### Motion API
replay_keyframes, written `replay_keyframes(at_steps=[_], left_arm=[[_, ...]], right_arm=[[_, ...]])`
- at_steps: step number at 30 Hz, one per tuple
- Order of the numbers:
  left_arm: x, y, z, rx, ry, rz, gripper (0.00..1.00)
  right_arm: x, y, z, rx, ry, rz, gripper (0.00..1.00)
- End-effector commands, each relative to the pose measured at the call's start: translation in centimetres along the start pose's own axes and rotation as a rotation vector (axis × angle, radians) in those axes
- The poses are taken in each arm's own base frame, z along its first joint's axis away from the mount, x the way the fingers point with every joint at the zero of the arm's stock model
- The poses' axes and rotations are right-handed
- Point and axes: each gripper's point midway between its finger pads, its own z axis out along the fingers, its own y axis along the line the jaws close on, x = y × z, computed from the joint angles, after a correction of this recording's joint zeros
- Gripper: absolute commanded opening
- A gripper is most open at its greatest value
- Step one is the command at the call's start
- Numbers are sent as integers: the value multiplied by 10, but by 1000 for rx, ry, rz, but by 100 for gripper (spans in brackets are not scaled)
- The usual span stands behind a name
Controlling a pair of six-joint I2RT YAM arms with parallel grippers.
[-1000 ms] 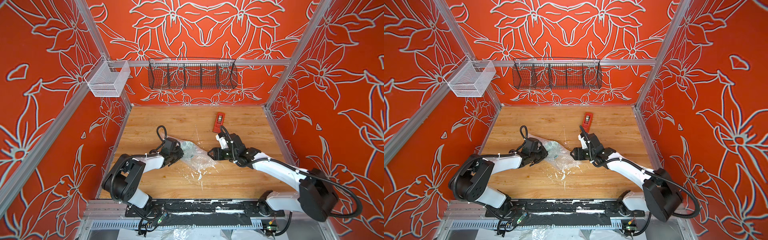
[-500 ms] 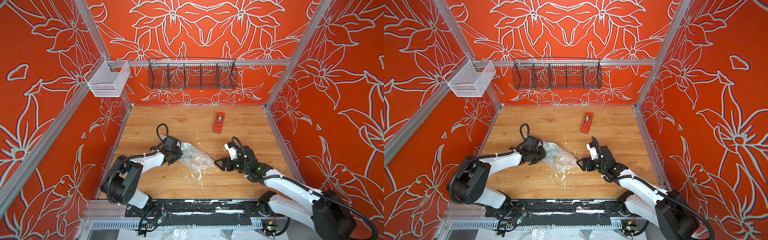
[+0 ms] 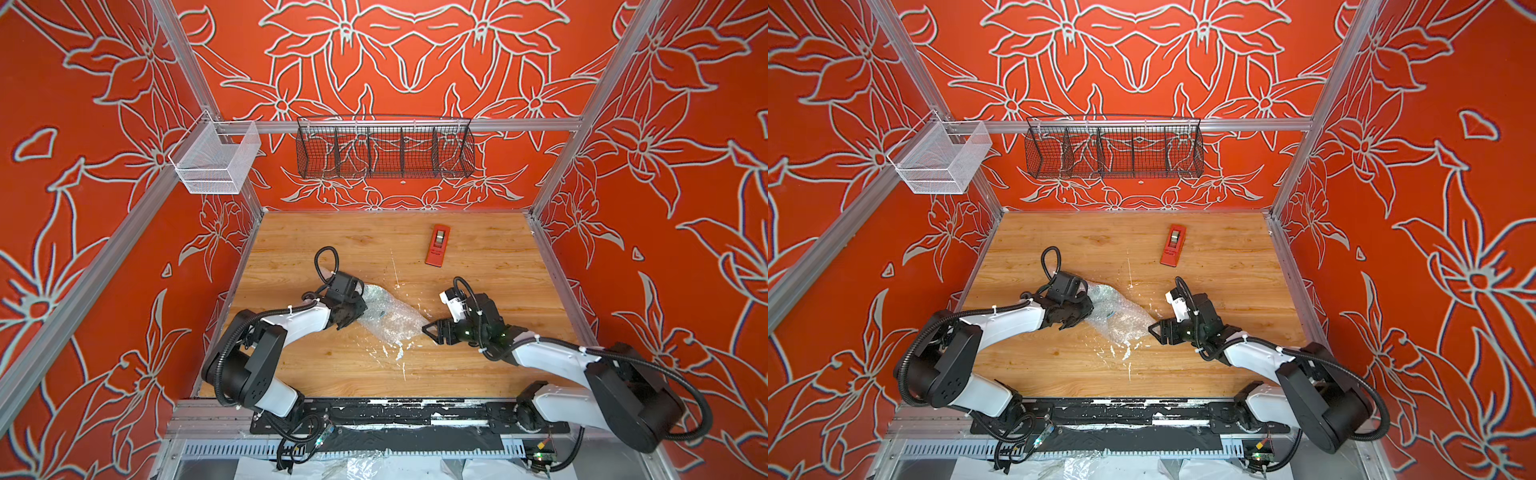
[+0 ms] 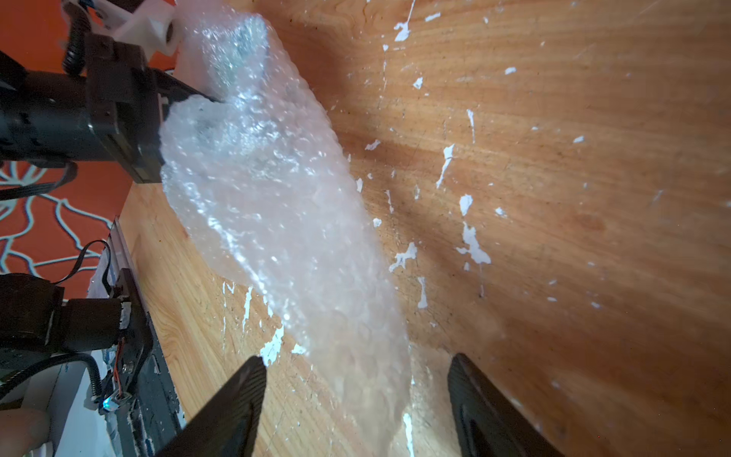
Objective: Wrap bowls in bubble wrap
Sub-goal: Wrap the bowl in bubble wrap.
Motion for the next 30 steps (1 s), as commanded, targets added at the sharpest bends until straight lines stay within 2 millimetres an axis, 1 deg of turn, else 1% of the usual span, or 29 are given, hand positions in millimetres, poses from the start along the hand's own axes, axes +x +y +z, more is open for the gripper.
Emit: replay_keyframes(at_steps=[1, 5, 12, 14, 16, 17, 22, 24, 27, 30], left_arm=[[22, 39, 6, -149, 65, -15, 1], [22, 39, 6, -151, 64, -14, 1], [23, 39, 6, -149, 66, -11, 0], [22, 39, 6, -151, 63, -13, 0], [22, 39, 5, -150, 59, -12, 0], [21, 39, 4, -151, 56, -13, 0], [19, 37, 2, -143, 45, -13, 0], [19, 37, 2, -140, 43, -12, 0], [20, 35, 2, -130, 40, -12, 0], [21, 36, 2, -128, 33, -12, 0]], right_arm=[[-14, 15, 8, -52, -33, -48, 73], [-13, 10, 15, -26, -27, -42, 71], [-16, 6, 27, -18, -14, -36, 66], [-15, 5, 30, -19, -2, -29, 64], [-13, 5, 32, -25, 11, -17, 59], [-11, 6, 34, -32, 22, -8, 55], [-1, 12, 33, -70, 57, 16, 44], [1, 14, 33, -83, 72, 15, 33], [-3, 25, 33, -128, 81, 9, 21], [-14, 42, 31, -190, 84, 10, 9]])
